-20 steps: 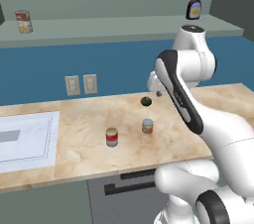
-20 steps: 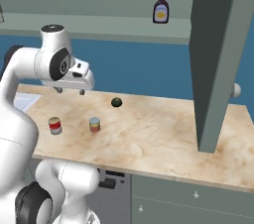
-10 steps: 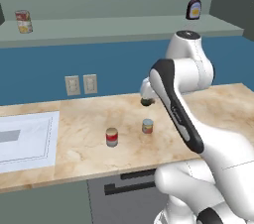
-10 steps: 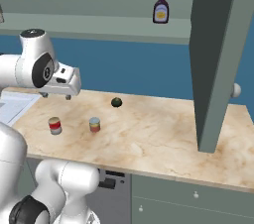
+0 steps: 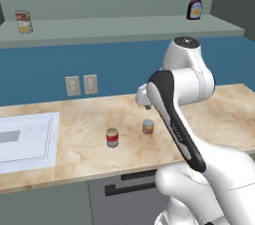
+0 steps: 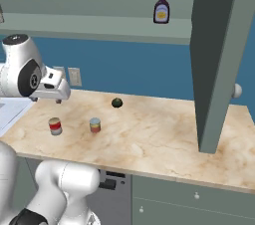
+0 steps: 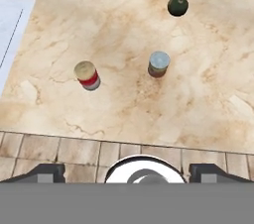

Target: Pick the cans from the counter and place them in their designated side in the cabinet.

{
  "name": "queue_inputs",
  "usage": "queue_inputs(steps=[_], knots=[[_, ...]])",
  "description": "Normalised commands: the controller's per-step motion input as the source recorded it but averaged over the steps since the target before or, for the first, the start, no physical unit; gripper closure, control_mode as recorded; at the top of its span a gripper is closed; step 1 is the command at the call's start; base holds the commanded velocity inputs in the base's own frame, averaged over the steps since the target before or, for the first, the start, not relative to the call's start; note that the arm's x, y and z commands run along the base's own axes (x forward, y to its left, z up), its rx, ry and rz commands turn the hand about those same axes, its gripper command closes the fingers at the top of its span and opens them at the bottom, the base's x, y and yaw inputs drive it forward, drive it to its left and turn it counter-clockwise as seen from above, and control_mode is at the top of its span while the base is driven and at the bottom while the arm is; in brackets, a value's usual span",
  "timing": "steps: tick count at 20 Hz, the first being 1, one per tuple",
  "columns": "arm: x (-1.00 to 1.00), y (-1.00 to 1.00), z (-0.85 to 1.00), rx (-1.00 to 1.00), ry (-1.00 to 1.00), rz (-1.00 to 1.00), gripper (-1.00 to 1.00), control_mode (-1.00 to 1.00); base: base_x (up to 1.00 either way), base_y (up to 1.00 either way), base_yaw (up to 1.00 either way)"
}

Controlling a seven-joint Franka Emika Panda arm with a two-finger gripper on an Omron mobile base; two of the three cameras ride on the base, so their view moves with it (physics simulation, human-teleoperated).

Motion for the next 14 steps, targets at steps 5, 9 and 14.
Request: queue_inputs(steps=[5, 9, 14], knots=[[-0.21, 0.11, 0.00, 0.00, -0.06, 0.00, -1.00, -1.00, 0.00, 0.00, 0.00], [-0.16, 0.17, 0.00, 0.03, -0.04, 0.00, -1.00, -1.00, 0.00, 0.00, 0.00], [-0.07, 0.21, 0.00, 0.04, 0.00, 0.00, -1.00, -1.00, 0.00, 0.00, 0.00]])
